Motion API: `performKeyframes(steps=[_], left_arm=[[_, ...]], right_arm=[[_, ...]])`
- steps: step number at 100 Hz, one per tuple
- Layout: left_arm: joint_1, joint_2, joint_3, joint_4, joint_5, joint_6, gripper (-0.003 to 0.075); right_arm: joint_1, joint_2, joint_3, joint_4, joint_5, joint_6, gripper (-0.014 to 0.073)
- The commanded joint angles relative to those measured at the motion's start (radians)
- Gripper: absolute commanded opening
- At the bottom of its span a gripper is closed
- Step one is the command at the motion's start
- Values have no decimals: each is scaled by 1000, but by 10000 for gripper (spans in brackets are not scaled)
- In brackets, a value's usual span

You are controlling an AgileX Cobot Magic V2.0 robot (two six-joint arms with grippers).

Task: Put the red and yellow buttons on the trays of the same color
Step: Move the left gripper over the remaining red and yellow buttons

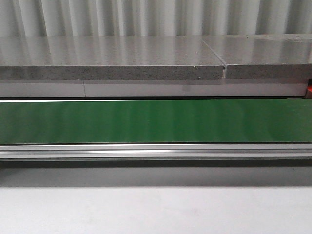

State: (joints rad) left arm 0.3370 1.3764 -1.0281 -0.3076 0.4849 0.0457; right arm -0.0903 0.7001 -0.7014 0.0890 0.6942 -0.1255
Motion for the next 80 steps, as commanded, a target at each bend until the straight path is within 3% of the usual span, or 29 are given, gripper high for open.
performKeyframes(steps=[1, 21, 80], left_arm=[[10, 52, -69, -17, -37, -11, 616], [10, 212, -141, -17, -33, -11, 544], [8, 418, -277, -17, 10, -11, 544]], right_arm=[[0, -5, -24, -1, -59, -12, -68], [0, -5, -24, -1, -59, -12, -68], [0, -5, -24, -1, -59, -12, -68]])
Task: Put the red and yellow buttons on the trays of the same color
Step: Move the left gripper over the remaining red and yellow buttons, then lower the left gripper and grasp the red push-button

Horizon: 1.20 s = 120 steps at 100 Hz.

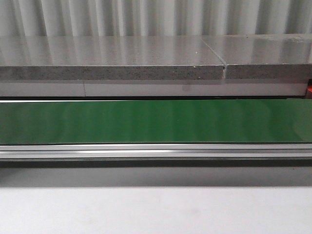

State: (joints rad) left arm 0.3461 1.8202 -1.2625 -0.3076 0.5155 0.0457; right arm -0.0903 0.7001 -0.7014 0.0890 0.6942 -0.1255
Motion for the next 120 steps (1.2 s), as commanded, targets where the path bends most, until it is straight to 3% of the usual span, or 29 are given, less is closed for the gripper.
performKeyframes(steps=[1, 68, 82, 106, 120], left_arm=[[-1, -24, -45, -17, -20, -11, 544], [-5, 80, -110, -17, 10, -11, 525], [-5, 80, -110, -17, 18, -11, 419], [-5, 80, -112, -17, 43, -3, 120], [-16, 51, -118, -17, 54, 8, -5]], right_arm=[[0, -5, -24, -1, -59, -12, -68], [0, -5, -24, -1, -59, -12, -68], [0, -5, -24, -1, -59, -12, -68], [0, -5, -24, -1, -59, -12, -68], [0, -5, -24, -1, -59, -12, -68]])
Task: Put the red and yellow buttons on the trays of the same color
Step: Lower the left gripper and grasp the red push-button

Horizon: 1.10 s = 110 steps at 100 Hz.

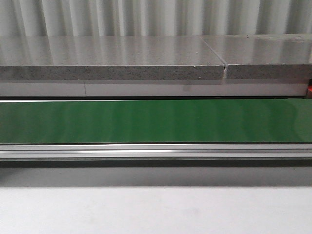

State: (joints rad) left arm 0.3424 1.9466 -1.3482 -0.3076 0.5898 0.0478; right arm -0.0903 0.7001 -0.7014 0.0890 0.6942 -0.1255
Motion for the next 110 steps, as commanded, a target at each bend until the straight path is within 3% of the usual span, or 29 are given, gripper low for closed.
performKeyframes(steps=[1, 44, 69, 110], left_arm=[[-14, -78, -32, -17, -20, 9, -10], [-89, -374, -20, 6, 44, 51, -20], [-129, -521, 123, 11, 62, 93, -20], [-160, -510, 272, -20, -14, 103, -20]], right_arm=[[0, -5, -24, -1, -59, -12, -68], [0, -5, -24, -1, -59, -12, -68], [0, -5, -24, -1, -59, -12, -68], [0, -5, -24, -1, -59, -12, -68]])
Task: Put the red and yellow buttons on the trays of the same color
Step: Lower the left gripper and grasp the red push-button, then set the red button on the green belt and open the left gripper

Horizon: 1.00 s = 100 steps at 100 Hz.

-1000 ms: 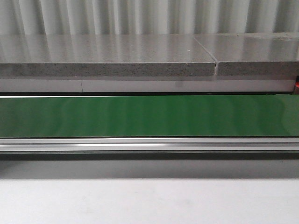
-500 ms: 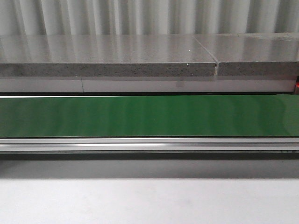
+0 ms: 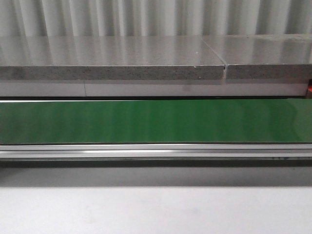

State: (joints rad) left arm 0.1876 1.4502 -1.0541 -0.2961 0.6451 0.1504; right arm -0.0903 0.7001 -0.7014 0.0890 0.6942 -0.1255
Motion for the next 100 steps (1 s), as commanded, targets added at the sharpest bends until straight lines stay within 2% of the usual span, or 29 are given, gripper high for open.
performKeyframes(steps=[1, 29, 36, 46, 58, 65, 70, 75, 100], left_arm=[[-5, -11, -22, -32, -70, 0, -20], [-5, 48, -22, -32, -64, 4, -18], [-8, 52, -21, -52, -60, 43, 7], [-19, 52, -21, -73, -49, 67, 144], [-38, 52, -21, -73, -29, 75, 432], [-46, 52, -21, -73, -29, 75, 568], [-46, 52, -21, -75, -24, 75, 629], [-46, 49, -30, -75, -11, 75, 659], [-66, -42, -76, -76, -14, 79, 660]], right_arm=[[0, -5, -24, -1, -59, -12, -68], [0, -5, -24, -1, -59, -12, -68], [0, -5, -24, -1, -59, -12, -68], [0, -5, -24, -1, -59, -12, -68], [0, -5, -24, -1, -59, -12, -68], [0, -5, -24, -1, -59, -12, -68], [0, -5, -24, -1, -59, -12, -68], [0, -5, -24, -1, -59, -12, -68], [0, -5, -24, -1, -59, -12, -68]])
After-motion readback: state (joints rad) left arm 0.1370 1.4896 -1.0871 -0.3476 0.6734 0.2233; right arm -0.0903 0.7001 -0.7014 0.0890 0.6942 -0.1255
